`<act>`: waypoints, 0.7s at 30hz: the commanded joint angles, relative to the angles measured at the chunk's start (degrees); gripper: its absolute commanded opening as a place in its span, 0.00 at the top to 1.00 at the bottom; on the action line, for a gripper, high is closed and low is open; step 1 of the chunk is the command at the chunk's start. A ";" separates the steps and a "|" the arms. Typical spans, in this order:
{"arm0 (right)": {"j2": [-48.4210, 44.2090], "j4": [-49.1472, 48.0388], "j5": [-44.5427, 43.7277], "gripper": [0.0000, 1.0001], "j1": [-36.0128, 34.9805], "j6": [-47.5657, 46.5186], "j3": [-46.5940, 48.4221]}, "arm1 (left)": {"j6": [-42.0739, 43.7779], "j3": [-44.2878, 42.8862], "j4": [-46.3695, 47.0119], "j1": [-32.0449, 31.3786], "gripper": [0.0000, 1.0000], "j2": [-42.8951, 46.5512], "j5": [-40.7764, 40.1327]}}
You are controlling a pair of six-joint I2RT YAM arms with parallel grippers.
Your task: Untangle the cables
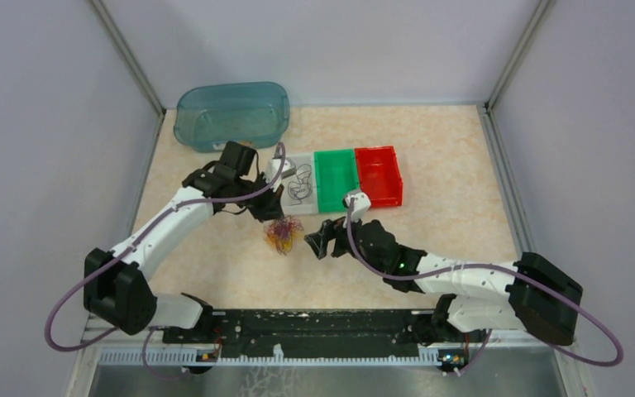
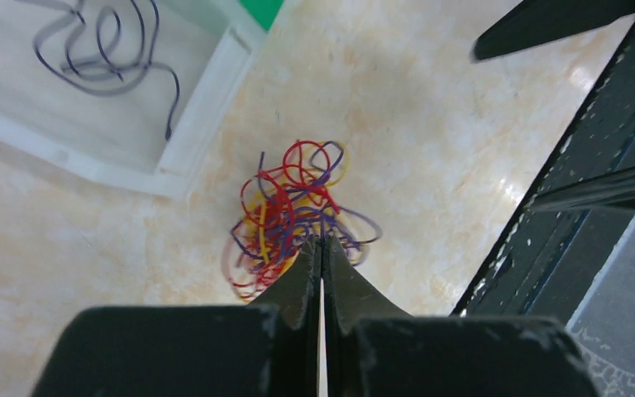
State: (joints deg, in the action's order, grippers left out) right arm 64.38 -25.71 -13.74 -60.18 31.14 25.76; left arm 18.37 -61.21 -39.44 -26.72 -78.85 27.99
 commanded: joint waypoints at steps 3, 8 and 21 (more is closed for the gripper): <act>5.36 -5.26 -5.78 0.21 -2.92 -6.73 7.46 | 1.05 -6.10 -5.53 0.06 1.00 4.06 7.61; 6.90 -8.92 -9.81 0.21 -3.43 -8.90 9.10 | 0.38 -8.30 -8.84 0.04 1.00 4.80 10.77; 7.50 -12.31 -6.30 0.22 -4.32 -8.66 8.61 | -0.76 -9.19 -10.27 0.09 1.00 6.50 14.80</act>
State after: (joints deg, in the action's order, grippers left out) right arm 71.88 -33.76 -21.54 -63.77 22.52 33.06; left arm 18.02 -68.66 -48.88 -26.72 -74.13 39.64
